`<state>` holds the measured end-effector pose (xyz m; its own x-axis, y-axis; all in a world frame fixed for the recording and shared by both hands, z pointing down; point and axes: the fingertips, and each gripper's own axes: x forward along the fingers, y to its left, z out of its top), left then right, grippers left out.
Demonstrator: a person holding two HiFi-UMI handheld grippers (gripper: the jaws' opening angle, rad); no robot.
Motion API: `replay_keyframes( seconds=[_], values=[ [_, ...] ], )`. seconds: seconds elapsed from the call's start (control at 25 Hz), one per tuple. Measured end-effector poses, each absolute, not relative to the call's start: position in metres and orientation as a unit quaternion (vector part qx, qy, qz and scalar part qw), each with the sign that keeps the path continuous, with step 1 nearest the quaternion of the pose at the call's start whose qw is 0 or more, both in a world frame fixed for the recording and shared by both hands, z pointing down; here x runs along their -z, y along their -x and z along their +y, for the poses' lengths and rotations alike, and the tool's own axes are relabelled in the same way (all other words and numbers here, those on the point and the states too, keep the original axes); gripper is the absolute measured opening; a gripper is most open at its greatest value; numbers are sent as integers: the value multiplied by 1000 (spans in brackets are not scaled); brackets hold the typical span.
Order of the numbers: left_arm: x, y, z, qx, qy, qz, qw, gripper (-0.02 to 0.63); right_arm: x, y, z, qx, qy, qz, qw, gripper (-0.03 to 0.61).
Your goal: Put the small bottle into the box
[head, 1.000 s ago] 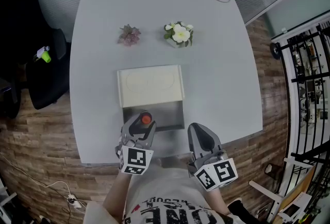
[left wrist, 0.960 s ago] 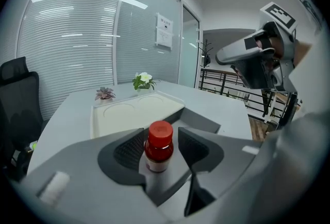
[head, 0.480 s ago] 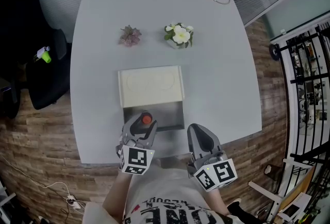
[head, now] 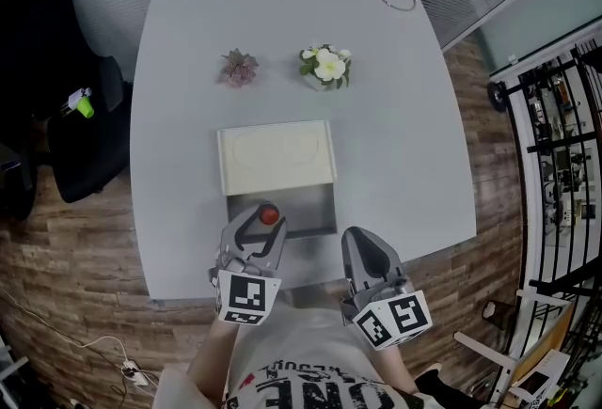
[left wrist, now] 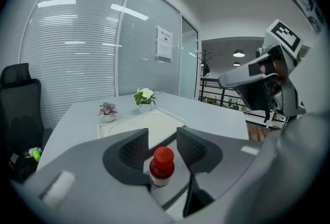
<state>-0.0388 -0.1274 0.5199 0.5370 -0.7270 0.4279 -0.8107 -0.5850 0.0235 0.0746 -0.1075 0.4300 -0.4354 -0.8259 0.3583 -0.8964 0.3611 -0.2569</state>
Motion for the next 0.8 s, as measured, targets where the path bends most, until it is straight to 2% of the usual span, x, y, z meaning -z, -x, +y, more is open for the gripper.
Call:
replay_keyframes(
  seconds=[0.2,0.8],
  values=[
    [-511,43,-127,-184,-868,-450,98,116,-427,-74,-104,-206,-530,-818,82,26],
    [-498,47,-124,-170,-877,-442,82,30,-419,-68,-97,-197,-546,-811,74,26]
  ],
)
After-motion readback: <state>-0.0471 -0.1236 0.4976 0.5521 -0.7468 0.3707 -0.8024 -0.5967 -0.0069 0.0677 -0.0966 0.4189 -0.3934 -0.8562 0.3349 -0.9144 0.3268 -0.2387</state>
